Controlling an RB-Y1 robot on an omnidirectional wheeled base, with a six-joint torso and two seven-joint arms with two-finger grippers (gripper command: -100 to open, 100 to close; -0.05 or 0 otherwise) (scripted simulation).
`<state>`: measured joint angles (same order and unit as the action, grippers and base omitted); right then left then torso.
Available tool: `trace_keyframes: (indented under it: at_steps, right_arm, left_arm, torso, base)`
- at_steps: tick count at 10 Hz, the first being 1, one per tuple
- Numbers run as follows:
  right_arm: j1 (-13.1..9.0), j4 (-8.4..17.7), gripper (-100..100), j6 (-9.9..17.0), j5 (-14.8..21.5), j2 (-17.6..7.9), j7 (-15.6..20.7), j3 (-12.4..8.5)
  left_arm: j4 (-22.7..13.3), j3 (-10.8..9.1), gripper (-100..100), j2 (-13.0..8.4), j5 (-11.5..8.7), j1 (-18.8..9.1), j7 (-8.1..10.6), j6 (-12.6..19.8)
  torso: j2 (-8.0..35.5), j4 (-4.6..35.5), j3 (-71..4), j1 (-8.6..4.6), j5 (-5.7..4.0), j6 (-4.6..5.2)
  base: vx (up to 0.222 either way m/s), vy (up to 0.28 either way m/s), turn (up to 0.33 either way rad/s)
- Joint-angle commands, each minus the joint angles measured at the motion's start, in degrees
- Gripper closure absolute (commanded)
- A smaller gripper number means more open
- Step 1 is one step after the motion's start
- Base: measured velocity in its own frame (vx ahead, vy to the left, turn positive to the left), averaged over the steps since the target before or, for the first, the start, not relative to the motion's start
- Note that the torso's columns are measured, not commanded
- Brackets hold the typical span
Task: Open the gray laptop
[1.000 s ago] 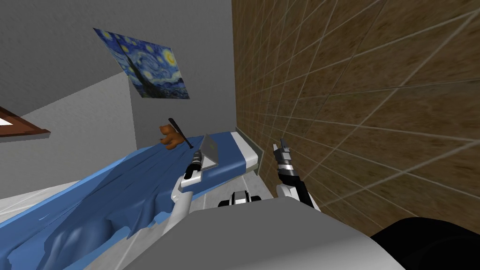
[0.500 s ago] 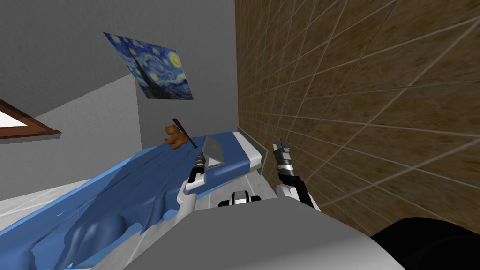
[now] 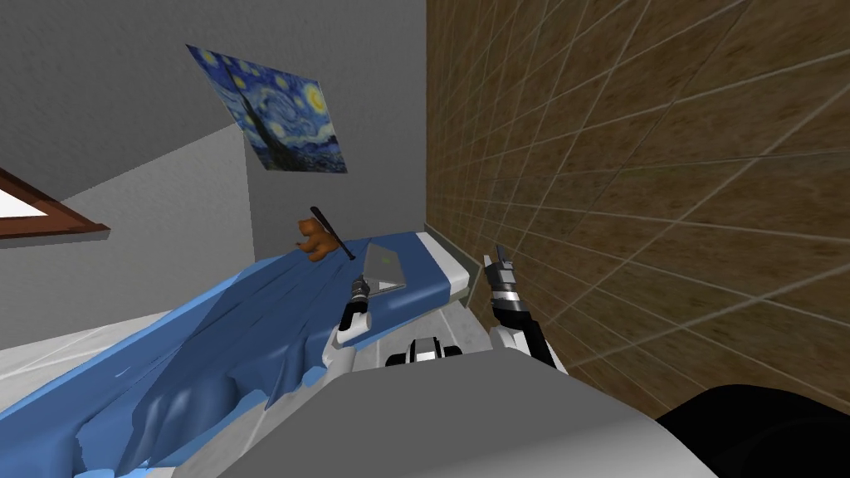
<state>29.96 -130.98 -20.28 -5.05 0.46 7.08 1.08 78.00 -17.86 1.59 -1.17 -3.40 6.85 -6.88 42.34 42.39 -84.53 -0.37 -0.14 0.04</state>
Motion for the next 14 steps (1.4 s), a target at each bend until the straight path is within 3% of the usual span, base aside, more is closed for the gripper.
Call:
trace_keyframes:
  at_steps: [1, 3, 6, 13, 14]
  right_arm:
    - [0.0, 0.0, 0, 0.0, 0.0, 0.0, 0.0, 0.0]
    - [0.01, 0.0, 0, 0.0, 0.0, 0.01, 0.0, 0.01]
    - [0.0, 0.0, 0, 0.0, 0.0, 0.01, 0.0, 0.01]
    - [0.0, 0.0, 0, 0.0, 0.0, 0.01, 0.0, 0.0]
    - [0.0, 0.0, 0, 0.0, 0.0, 0.01, 0.0, 0.01]
  left_arm:
    - [0.59, 1.21, -100, -0.2, -1.31, 0.86, 0.31, 0.18]
    - [4.03, 3.07, -100, -0.26, -2.41, 2.19, -0.4, 2.77]
    - [6.17, 4.0, -100, -0.3, -2.96, 2.86, -0.76, 4.06]
    - [17.27, 9.6, -100, -0.49, -6.26, 6.87, -2.89, 11.82]
    - [16.09, 8.98, -100, -0.58, -5.96, 6.42, -2.56, 10.92]
  torso:
    - [0.04, -0.01, 0.03, 0.09, 0.02, 0.03]
    - [-0.1, -0.1, -0.06, 0.17, 0.08, -0.04]
    - [0.05, -0.03, 0.03, 0.37, 0.11, -0.03]
    - [-0.06, -0.1, -0.03, 0.38, 0.14, -0.05]
    - [-0.08, -0.11, -0.05, 0.37, 0.14, -0.04]
  base:
    - [0.022, 0.04, 0.086]
    - [0.043, -0.021, 0.154]
    - [0.03, -0.01, 0.054]
    - [0.037, -0.006, 0.111]
    - [0.021, -0.006, 0.024]
